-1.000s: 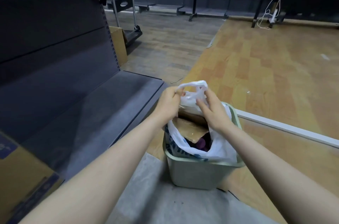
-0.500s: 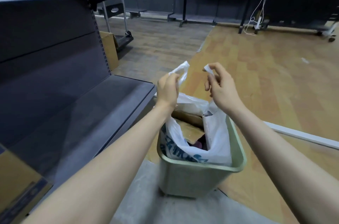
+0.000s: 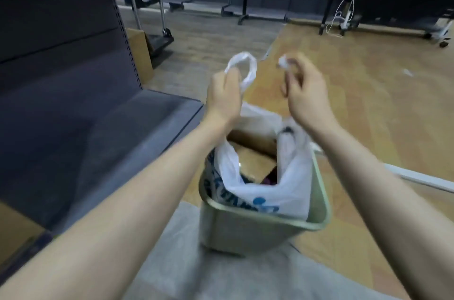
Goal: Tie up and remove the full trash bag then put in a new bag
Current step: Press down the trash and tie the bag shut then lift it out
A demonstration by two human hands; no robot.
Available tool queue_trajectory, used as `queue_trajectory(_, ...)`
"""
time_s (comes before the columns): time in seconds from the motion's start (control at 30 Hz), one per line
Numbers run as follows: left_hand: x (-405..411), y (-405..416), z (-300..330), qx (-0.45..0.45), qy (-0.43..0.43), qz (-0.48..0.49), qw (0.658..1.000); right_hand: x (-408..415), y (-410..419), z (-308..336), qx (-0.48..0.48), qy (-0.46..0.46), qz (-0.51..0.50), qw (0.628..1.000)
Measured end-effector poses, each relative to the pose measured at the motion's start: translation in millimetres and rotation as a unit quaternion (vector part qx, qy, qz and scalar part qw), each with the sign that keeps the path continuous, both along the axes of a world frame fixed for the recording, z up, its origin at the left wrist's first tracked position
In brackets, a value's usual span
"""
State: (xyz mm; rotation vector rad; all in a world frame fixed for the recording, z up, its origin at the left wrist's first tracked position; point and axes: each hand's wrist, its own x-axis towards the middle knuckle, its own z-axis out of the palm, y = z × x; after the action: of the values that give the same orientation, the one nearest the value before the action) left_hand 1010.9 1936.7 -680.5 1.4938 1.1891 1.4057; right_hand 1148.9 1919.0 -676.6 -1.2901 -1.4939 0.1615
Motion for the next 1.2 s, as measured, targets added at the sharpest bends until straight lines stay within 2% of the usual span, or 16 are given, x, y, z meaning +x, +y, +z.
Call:
queue_trajectory(0.1,-8,-6,1,-0.022,0.041,0.019,0.999,-6,-3,6,-0.024,-0.003,0.01,1.0)
queue_trajectory(0.23,-6,-4,17,0.06,-0.002,-0.004,0.998,-12,-7,6,-0.042,-0.004,0.0,0.999)
queue_trajectory(0.3,-3,-9,23,0.055,0.048,-0.013,0.997,-15,-12,19,-0.049,-0.006,0.008,0.999)
queue_trajectory(0.37,0,-15,12,0.041,0.084,-0.042,0.995,-20,-18,17,-0.099,-0.016,0.028,0.995)
queue_trajectory(0.47,5,-15,-2,0.031,0.074,-0.116,0.99,-26,-24,5,-0.167,-0.037,0.066,0.983)
queue_trajectory(0.63,9,-26,4,0.077,0.039,-0.173,0.981,-19,-27,6,-0.252,0.002,0.093,0.963)
queue_trajectory(0.7,11,-28,6,0.098,0.071,-0.204,0.972,-16,-30,4,-0.278,-0.015,0.093,0.956)
queue_trajectory(0.8,15,-25,1,0.102,0.164,-0.23,0.954,-13,-31,6,-0.256,0.02,0.101,0.961)
queue_trajectory(0.87,14,-23,-4,0.112,0.193,-0.239,0.945,-14,-30,5,-0.247,0.036,0.114,0.962)
queue_trajectory(1.03,3,-20,-2,0.121,0.229,-0.229,0.938,-19,-23,-1,-0.227,0.085,0.119,0.963)
queue_trajectory(1.13,-5,-19,-1,0.108,0.211,-0.258,0.937,-21,-20,-1,-0.233,0.122,0.134,0.956)
queue_trajectory(1.2,-10,-18,-1,0.096,0.204,-0.269,0.936,-20,-22,-1,-0.237,0.106,0.149,0.954)
